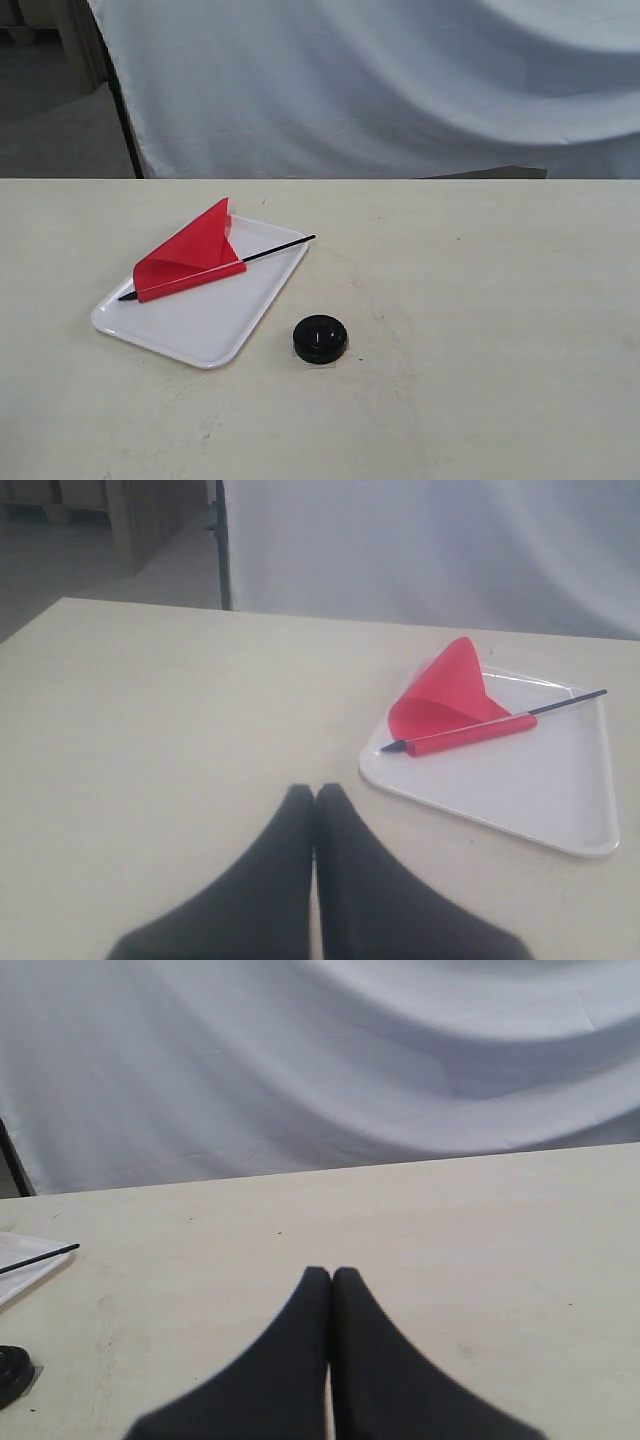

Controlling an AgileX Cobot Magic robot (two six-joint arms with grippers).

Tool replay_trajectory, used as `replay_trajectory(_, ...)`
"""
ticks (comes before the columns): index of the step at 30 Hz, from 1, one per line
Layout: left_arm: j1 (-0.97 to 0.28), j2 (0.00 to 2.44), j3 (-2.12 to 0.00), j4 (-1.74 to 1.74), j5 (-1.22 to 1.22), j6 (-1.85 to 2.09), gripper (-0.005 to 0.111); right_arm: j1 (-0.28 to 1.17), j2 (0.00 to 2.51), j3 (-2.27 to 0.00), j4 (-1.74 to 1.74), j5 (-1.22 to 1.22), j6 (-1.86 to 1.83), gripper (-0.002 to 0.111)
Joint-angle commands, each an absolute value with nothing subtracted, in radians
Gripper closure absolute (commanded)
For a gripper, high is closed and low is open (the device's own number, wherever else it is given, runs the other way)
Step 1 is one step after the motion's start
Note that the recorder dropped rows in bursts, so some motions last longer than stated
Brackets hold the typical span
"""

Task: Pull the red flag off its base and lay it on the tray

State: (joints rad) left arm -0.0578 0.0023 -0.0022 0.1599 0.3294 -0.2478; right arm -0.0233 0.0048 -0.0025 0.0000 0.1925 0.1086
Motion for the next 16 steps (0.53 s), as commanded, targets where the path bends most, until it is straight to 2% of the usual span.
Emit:
replay_trajectory(1, -0.062, 0.000, 0.000, 0.160, 0.324, -0.243, 0.107, -0.019, 0.000, 0.000, 0.000, 0.193, 0.111, 0.109)
replay_trajectory(16, -0.062, 0.000, 0.000, 0.160, 0.324, -0.243, 0.107, -0.019, 0.000, 0.000, 0.000, 0.193, 0.118, 0.109)
